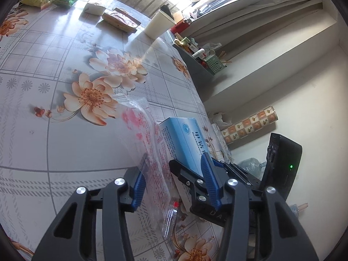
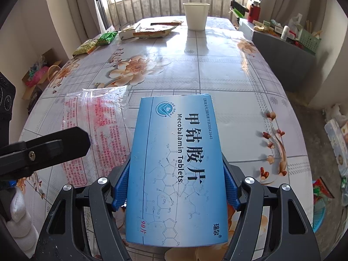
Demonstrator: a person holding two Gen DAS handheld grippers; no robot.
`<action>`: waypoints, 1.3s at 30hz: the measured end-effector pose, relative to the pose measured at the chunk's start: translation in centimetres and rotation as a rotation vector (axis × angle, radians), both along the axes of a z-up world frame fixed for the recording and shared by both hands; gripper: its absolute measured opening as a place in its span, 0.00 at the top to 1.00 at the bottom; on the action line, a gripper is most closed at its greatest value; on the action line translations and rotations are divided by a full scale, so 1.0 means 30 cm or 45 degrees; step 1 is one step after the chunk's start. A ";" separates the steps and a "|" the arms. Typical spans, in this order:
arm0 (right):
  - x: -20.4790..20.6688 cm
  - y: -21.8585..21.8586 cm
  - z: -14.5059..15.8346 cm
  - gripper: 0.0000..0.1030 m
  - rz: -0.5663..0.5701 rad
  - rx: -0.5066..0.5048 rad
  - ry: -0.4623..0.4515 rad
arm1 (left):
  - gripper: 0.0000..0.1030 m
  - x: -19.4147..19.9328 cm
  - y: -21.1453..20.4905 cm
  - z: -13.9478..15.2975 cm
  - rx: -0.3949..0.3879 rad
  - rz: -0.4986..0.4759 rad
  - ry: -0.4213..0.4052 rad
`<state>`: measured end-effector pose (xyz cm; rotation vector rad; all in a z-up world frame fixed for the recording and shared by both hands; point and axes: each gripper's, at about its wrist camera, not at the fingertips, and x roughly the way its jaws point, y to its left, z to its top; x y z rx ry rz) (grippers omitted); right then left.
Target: Collect trash
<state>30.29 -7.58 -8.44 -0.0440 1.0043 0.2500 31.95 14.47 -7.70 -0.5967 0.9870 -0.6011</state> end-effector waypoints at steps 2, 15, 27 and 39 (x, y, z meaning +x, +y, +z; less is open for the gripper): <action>-0.001 0.000 0.000 0.35 -0.001 0.003 -0.002 | 0.72 0.002 -0.001 -0.002 0.035 0.008 -0.006; -0.068 -0.102 0.051 0.35 -0.076 0.162 -0.005 | 0.99 -0.025 -0.017 0.052 0.115 0.008 -0.067; -0.275 -0.354 0.187 0.35 -0.300 0.451 -0.132 | 0.99 -0.102 -0.215 0.225 0.106 -0.181 -0.189; -0.584 -0.929 0.218 0.35 -0.835 0.580 -0.278 | 0.99 -0.182 -0.908 0.290 0.236 -0.676 -0.267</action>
